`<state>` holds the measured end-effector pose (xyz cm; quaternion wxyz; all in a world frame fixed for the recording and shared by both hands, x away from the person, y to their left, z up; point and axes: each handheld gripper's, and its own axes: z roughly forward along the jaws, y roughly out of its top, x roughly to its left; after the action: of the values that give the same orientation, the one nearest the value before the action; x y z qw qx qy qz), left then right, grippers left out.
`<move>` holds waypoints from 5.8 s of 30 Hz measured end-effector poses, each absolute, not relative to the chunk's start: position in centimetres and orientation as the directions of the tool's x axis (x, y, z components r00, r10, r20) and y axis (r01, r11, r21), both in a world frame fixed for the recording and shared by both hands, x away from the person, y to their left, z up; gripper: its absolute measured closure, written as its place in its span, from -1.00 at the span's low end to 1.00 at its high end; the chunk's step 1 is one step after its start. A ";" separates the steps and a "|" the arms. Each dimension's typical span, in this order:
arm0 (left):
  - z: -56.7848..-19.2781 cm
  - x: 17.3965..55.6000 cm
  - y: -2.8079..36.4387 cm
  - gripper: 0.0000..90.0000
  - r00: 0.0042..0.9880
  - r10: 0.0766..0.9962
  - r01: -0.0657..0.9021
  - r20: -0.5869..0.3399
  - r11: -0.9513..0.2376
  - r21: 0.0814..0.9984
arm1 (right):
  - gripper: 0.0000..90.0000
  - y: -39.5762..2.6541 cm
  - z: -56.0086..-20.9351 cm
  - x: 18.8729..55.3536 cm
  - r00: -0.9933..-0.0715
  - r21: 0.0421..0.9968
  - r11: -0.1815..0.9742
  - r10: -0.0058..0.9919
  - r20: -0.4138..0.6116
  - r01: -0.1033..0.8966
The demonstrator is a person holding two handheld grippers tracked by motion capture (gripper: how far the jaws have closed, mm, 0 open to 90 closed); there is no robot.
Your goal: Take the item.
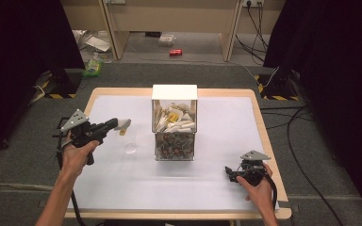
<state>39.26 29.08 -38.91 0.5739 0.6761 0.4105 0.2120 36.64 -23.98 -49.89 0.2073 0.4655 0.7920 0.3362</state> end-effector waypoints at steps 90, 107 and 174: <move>-41.6 39.4 27.1 -0.61 0.529 0.835 0.393 -0.150 -0.085 0.916 | -0.72 -24.0 -49.9 36.6 -0.481 0.726 0.340 0.877 -0.014 0.598; -41.4 38.4 27.2 -0.66 0.521 0.837 0.403 -0.170 -0.066 0.913 | -0.72 -24.0 -49.9 36.6 -0.481 0.726 0.340 0.877 -0.015 0.598; -49.1 31.5 25.6 -0.66 0.602 0.789 0.461 -0.123 -0.218 0.860 | -0.71 -23.9 -49.9 36.6 -0.481 0.727 0.343 0.876 -0.019 0.595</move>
<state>31.50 25.63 -49.06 0.4715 0.7608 0.4106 0.1739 36.60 -23.94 -49.89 0.2091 0.4643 0.7923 0.3360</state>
